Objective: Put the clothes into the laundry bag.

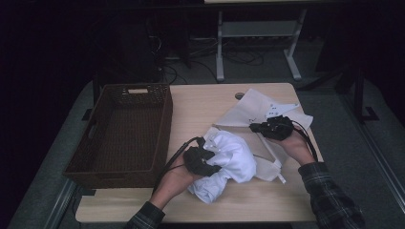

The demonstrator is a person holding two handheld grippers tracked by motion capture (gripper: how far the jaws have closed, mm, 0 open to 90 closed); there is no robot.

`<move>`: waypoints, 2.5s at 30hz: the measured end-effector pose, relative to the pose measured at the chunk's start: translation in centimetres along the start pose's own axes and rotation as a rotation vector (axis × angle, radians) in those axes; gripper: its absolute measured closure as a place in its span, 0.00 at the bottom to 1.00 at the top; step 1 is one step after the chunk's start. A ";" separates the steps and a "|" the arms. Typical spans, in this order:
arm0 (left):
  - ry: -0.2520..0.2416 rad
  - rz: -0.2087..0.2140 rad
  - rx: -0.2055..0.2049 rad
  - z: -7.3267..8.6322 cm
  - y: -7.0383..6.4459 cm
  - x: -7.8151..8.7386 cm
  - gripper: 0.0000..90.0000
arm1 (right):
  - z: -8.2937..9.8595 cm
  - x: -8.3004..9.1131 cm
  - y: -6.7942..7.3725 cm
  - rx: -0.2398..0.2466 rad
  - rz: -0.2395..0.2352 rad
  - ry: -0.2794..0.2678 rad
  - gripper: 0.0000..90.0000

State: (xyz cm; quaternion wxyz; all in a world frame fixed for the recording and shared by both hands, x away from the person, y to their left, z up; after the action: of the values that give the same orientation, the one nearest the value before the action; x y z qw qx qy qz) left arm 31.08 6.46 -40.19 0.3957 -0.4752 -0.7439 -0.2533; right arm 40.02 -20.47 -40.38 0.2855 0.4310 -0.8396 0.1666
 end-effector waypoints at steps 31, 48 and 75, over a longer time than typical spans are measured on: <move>0.032 0.001 -0.030 -1.3 0.6 -2.4 0.71 | -0.9 -0.1 1.8 0.056 -0.062 -0.002 0.97; 0.040 -0.031 -0.015 -2.3 1.8 -3.5 0.71 | -1.3 -0.1 2.4 0.074 -0.080 -0.006 0.97; 0.047 -0.093 0.103 -2.1 4.6 -4.0 0.71 | -1.7 -0.8 3.3 0.085 -0.107 0.001 0.97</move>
State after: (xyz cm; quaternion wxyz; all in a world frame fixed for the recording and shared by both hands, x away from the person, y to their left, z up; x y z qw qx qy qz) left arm 36.88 4.77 -42.28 0.4248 -0.4132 -0.7678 -0.2437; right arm 38.24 -17.19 -39.67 0.2760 0.4869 -0.8074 0.1867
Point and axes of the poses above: each handheld gripper's, and its own axes: x roughly backward along the jaws, z roughly out of its underside, y roughly to its left, the point moved 1 cm from there along -x, roughly forward along the jaws, and after that the axes turned 2 degrees about y, right-handed, at the moved point
